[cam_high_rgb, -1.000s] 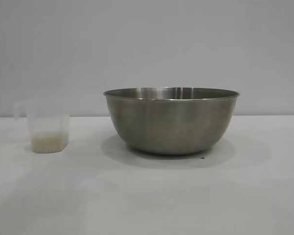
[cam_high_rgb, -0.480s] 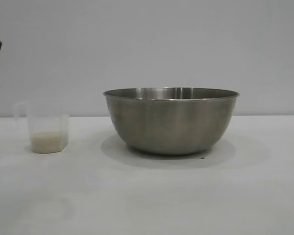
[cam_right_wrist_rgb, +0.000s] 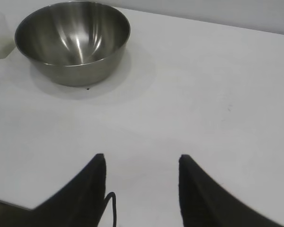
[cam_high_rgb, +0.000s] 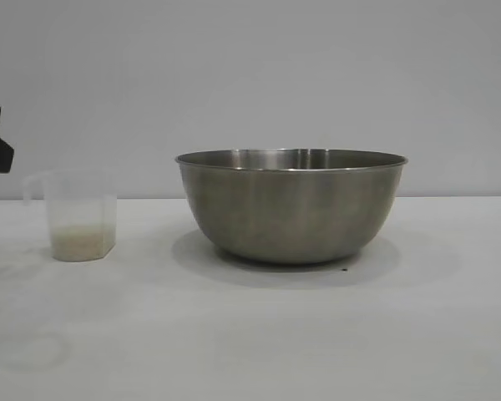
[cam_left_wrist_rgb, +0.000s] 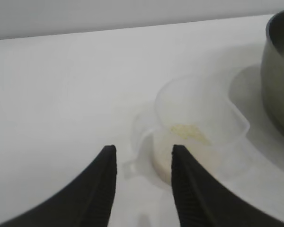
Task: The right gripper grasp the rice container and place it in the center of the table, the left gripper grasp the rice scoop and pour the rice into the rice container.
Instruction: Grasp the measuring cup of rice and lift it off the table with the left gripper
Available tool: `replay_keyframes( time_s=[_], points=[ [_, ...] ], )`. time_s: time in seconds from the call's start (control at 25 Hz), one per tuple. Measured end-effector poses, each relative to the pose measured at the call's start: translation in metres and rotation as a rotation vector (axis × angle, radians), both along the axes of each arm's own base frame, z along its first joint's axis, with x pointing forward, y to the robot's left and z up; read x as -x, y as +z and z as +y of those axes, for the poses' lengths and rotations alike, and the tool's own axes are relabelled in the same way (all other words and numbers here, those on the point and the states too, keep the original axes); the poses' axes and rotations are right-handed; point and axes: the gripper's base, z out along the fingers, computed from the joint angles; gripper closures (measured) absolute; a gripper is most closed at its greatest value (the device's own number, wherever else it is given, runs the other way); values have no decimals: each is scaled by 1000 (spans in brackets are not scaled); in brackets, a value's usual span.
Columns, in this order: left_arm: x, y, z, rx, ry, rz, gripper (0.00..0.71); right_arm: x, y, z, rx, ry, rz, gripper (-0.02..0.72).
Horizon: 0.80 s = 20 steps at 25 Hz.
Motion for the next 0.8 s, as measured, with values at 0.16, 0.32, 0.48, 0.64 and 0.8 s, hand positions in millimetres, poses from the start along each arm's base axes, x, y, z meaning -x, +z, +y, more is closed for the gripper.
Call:
replay_keyframes(
  time_s=[0.16,0.32,0.48,0.64,0.8],
  points=[
    [0,0,1,0,19,-2,480,0,0,0,0,0,0,360],
    [-6,2,1,-8,15,-25,480,0,0,0,0,0,0,360],
    [-19,7,-2,-9,10,-72,480,0,0,0,0,0,0,360],
    [-21,7,-1,-11,22,-76,480,0,0,0,0,0,0,360],
    [-24,8,-1,-10,31,-87,480,0,0,0,0,0,0,360]
  ],
)
